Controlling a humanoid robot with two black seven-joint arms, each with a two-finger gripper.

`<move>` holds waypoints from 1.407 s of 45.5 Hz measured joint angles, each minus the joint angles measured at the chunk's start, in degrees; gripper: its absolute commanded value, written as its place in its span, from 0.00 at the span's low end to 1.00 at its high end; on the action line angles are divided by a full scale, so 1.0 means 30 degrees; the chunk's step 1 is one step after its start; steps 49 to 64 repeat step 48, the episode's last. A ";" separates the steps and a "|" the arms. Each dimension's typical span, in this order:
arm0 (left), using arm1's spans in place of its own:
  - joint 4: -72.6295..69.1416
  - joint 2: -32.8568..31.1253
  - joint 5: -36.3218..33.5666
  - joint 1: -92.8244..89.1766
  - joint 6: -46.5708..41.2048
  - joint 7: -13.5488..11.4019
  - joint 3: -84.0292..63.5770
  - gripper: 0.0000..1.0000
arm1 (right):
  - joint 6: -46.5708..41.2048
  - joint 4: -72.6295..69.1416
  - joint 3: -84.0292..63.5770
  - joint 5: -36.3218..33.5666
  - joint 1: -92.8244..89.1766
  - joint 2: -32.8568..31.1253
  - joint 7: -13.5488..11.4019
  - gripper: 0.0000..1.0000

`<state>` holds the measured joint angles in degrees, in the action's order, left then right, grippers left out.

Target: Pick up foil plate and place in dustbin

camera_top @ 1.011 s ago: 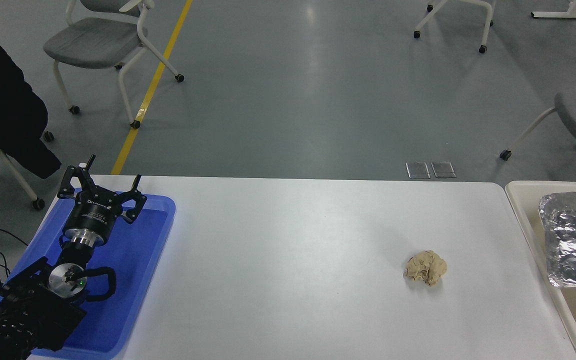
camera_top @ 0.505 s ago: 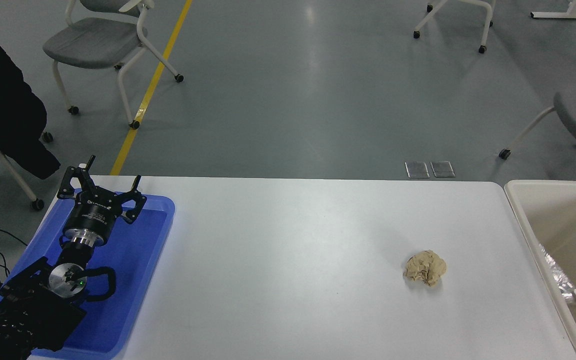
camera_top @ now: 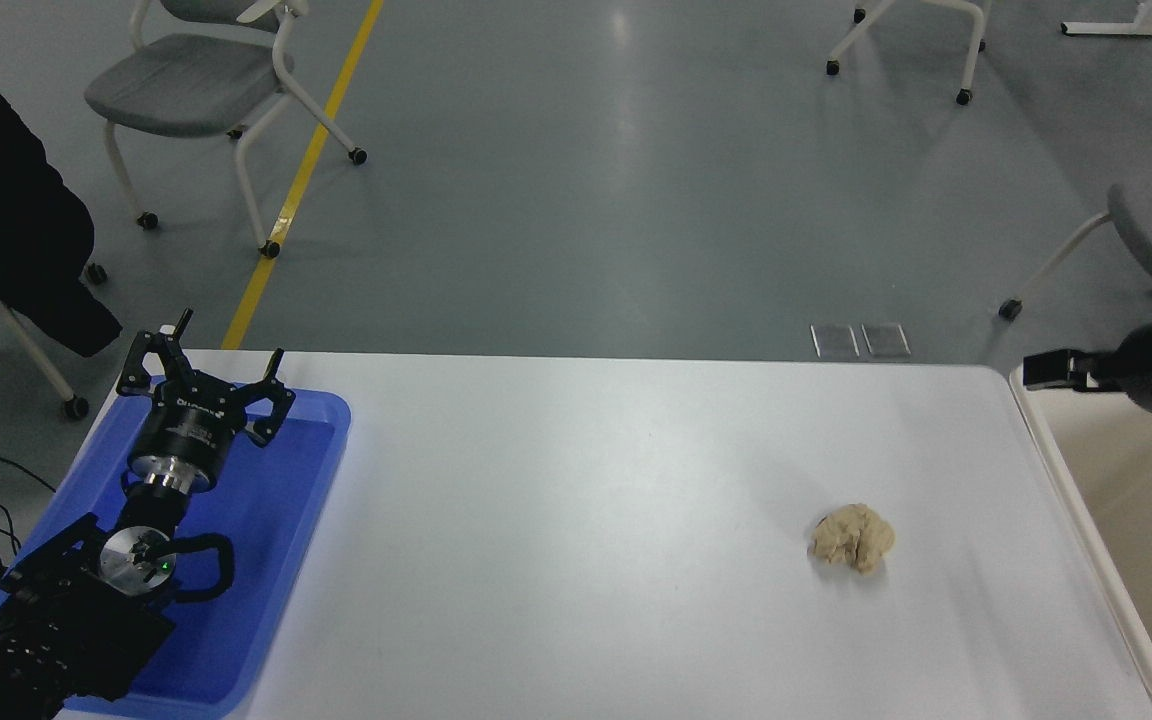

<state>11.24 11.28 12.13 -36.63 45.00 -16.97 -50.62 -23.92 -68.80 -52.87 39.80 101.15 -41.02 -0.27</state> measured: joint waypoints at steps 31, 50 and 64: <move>-0.0025 0.0041 0.0001 0.0036 0.0000 0.0002 0.0000 1.00 | -0.5635 -0.5385 -0.3338 -0.5056 0.7542 0.4073 -0.0185 1.00; -0.0026 0.0046 0.0002 0.0052 0.0000 -0.0030 0.0000 1.00 | -0.6605 -0.7012 -0.5045 -0.6913 1.1223 0.4423 -0.0199 1.00; -0.0026 0.0046 0.0002 0.0052 0.0000 -0.0030 0.0000 1.00 | -0.6605 -0.7012 -0.5045 -0.6913 1.1223 0.4423 -0.0199 1.00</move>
